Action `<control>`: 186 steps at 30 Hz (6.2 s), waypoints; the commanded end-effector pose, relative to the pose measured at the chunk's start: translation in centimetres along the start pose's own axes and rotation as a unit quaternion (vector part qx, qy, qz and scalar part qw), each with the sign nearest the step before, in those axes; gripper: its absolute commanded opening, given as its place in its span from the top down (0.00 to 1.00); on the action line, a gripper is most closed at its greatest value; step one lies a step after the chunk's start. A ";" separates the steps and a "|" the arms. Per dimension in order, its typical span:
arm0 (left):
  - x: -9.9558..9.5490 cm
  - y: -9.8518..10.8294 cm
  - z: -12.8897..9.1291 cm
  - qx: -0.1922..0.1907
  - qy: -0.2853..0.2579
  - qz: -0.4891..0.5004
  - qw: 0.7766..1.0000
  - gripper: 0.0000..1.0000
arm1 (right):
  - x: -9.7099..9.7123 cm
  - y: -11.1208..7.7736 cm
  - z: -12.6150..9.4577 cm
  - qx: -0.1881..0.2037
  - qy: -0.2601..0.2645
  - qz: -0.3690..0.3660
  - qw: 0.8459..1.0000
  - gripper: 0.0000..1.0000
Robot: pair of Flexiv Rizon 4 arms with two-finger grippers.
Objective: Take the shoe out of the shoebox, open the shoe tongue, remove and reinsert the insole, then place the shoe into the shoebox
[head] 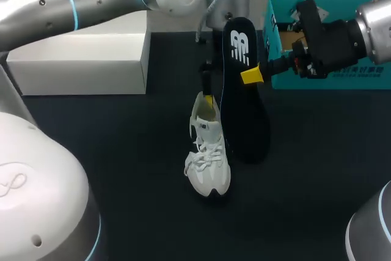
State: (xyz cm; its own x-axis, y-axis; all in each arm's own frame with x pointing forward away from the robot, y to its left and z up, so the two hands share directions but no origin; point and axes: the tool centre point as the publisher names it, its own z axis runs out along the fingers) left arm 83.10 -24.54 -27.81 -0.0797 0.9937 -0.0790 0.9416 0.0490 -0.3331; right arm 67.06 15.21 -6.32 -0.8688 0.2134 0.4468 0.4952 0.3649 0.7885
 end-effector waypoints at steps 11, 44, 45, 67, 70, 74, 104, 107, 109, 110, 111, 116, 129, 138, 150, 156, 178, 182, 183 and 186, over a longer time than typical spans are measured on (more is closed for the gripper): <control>0.9 -0.2 -5.0 0.023 -0.123 0.015 0.992 0.00 | -0.1 0.0 0.2 0.001 -0.001 0.001 1.000 1.00; -0.9 -1.3 -9.7 -0.007 -0.335 0.025 0.942 0.00 | -2.1 0.2 -3.4 -0.088 0.069 0.083 0.990 1.00; -0.9 -1.3 -10.0 -0.010 -0.346 0.025 0.938 0.00 | -2.4 0.3 -3.7 -0.090 0.070 0.095 0.989 1.00; 0.2 -6.9 -16.6 -0.097 -0.585 0.131 0.795 0.00 | -7.1 0.5 -8.4 -0.076 0.166 0.334 0.925 1.00; 0.1 -8.3 -17.1 -0.111 -0.604 0.144 0.776 0.00 | -8.0 1.0 -8.3 -0.064 0.164 0.350 0.920 1.00; -0.2 -9.7 -17.5 -0.142 -0.625 0.159 0.751 0.00 | -9.1 1.8 -7.9 -0.061 0.157 0.364 0.916 1.00; -4.1 -13.2 -17.3 -0.137 -0.663 0.218 0.703 0.34 | -13.6 4.1 -4.2 -0.018 0.139 0.418 0.897 1.00; -4.1 -13.2 -17.3 -0.141 -0.660 0.219 0.704 0.52 | -13.6 3.8 -3.8 -0.012 0.142 0.420 0.896 1.00; -4.1 -13.2 -17.3 -0.142 -0.658 0.219 0.706 0.59 | -13.6 3.6 -3.7 -0.011 0.142 0.421 0.896 1.00; -4.1 -13.2 -17.3 -0.142 -0.658 0.218 0.707 0.60 | -13.6 3.6 -3.7 -0.013 0.142 0.422 0.895 1.00; -4.1 -13.2 -17.3 -0.139 -0.658 0.218 0.707 0.77 | -13.6 3.5 -3.7 -0.013 0.142 0.422 0.895 1.00; -4.1 -13.2 -17.3 -0.131 -0.659 0.217 0.708 1.00 | -13.5 3.6 -3.7 -0.018 0.141 0.420 0.896 1.00; -3.8 -13.1 -17.3 -0.127 -0.653 0.206 0.718 1.00 | -13.1 3.8 -5.2 -0.052 0.131 0.399 0.906 0.00; -3.6 -13.3 -17.6 -0.133 -0.654 0.205 0.715 1.00 | -11.7 2.4 -6.5 -0.064 0.126 0.398 0.907 0.00; -3.5 -13.1 -17.7 -0.146 -0.653 0.194 0.717 1.00 | -8.9 -0.7 -9.1 -0.110 0.129 0.412 0.895 0.00; -3.6 -13.2 -17.7 -0.147 -0.654 0.193 0.717 1.00 | -8.2 -2.0 -10.2 -0.111 0.118 0.421 0.892 0.00; -3.7 -11.2 -20.4 0.176 -0.611 0.022 0.771 1.00 | -8.1 -2.4 -10.8 -0.129 0.103 0.417 0.894 0.00; -4.8 -7.6 -20.3 0.251 -0.584 0.006 0.772 1.00 | -8.1 -2.4 -10.8 -0.129 0.103 0.417 0.894 0.00; -4.8 -7.6 -20.3 0.251 -0.584 0.006 0.772 1.00 | -8.1 -2.4 -10.8 -0.129 0.103 0.417 0.894 0.00; -4.8 -7.6 -20.3 0.251 -0.584 0.006 0.772 1.00 | -8.1 -2.4 -10.8 -0.129 0.103 0.417 0.894 0.00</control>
State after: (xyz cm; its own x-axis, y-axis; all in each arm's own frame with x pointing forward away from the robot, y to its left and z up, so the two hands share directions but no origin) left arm 81.32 -26.84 -5.71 -0.4113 0.1173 -0.9039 0.8963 -0.1286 -0.4245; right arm 73.01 2.72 -7.20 -0.1939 0.1311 0.9722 0.9766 -0.0676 0.2039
